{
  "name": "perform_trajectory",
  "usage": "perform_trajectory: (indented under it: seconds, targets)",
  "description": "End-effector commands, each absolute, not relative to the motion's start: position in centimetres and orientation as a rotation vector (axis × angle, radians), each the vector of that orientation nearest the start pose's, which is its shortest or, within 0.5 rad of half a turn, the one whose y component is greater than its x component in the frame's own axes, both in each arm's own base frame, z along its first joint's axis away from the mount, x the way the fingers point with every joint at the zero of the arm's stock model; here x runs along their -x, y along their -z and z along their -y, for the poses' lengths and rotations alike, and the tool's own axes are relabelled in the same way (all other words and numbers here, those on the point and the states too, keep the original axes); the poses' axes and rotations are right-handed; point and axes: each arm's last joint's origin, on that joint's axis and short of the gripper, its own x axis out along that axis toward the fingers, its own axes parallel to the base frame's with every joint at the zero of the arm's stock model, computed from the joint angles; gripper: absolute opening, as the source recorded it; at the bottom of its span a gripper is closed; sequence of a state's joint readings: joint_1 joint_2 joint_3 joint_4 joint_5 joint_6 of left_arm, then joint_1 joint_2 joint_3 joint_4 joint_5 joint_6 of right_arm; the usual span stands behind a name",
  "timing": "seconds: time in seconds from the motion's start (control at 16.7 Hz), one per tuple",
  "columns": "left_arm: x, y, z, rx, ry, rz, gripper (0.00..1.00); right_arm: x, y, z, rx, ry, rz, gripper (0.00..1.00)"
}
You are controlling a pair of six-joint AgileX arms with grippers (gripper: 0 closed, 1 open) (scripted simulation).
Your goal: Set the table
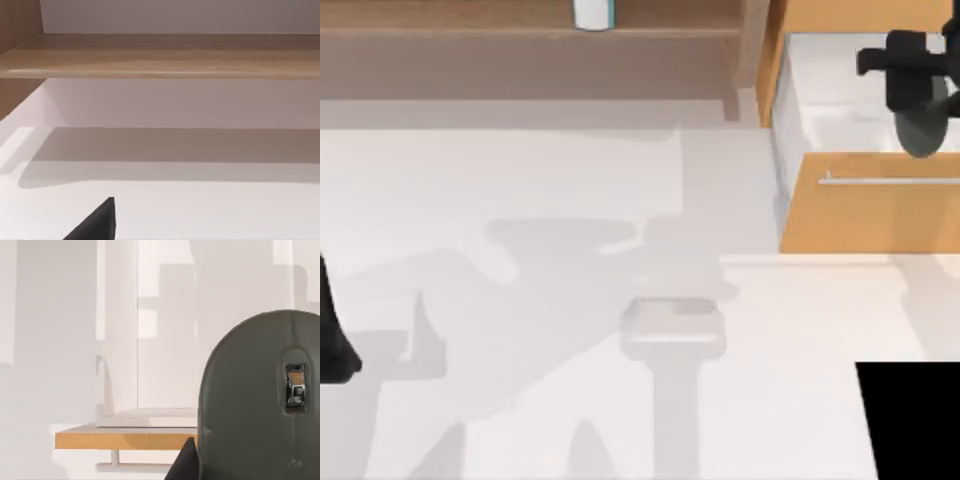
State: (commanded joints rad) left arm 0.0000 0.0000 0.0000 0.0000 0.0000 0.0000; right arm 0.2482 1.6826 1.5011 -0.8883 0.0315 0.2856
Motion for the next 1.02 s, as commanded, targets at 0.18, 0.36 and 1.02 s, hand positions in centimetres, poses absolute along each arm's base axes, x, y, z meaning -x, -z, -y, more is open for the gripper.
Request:
perform_trajectory:
  seconds: [0.18,0.36,1.02]
  targets:
    - [-10.6,-16.0,0.1,0.000,0.000,0.000,1.00,-31.1,-27.3,-9.1,-0.089,-0.065,-1.118,0.00]
    - [-10.6,-16.0,0.1,0.000,0.000,0.000,1.00,-28.2,-24.5,-9.0,-0.075,-0.065,-1.188,0.00]
    - [-10.6,-16.0,0.1,0.000,0.000,0.000,1.00,-20.6,-15.0,-7.3,-0.028,0.011,-1.455,0.00]
